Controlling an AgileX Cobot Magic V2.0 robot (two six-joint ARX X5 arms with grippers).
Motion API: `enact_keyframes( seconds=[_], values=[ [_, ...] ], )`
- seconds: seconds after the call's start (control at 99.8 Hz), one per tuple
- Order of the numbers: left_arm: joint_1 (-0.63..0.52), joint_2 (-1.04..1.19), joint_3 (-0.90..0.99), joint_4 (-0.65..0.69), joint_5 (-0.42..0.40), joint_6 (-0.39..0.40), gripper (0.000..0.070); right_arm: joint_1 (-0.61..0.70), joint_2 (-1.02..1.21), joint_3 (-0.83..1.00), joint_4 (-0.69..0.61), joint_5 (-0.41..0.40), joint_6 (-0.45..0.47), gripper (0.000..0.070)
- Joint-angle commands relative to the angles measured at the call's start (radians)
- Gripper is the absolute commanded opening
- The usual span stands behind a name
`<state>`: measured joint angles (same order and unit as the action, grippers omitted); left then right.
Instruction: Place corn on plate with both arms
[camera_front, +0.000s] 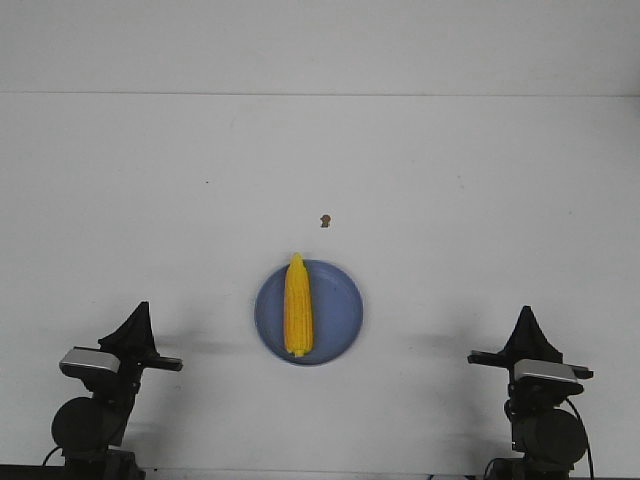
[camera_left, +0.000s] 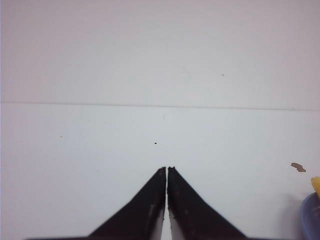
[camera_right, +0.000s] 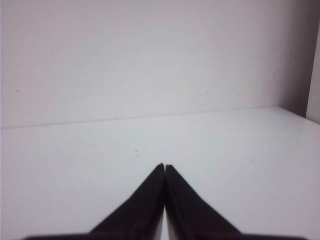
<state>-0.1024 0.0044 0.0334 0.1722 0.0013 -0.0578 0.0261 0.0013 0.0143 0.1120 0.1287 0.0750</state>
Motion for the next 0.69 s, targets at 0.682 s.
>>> enact_keyframes(
  seconds=[0.682],
  values=[
    [0.000, -0.001, -0.019, 0.012, -0.002, 0.013, 0.0012, 0.001, 0.000, -0.002, 0.011, 0.001, 0.003, 0.0000]
  ],
)
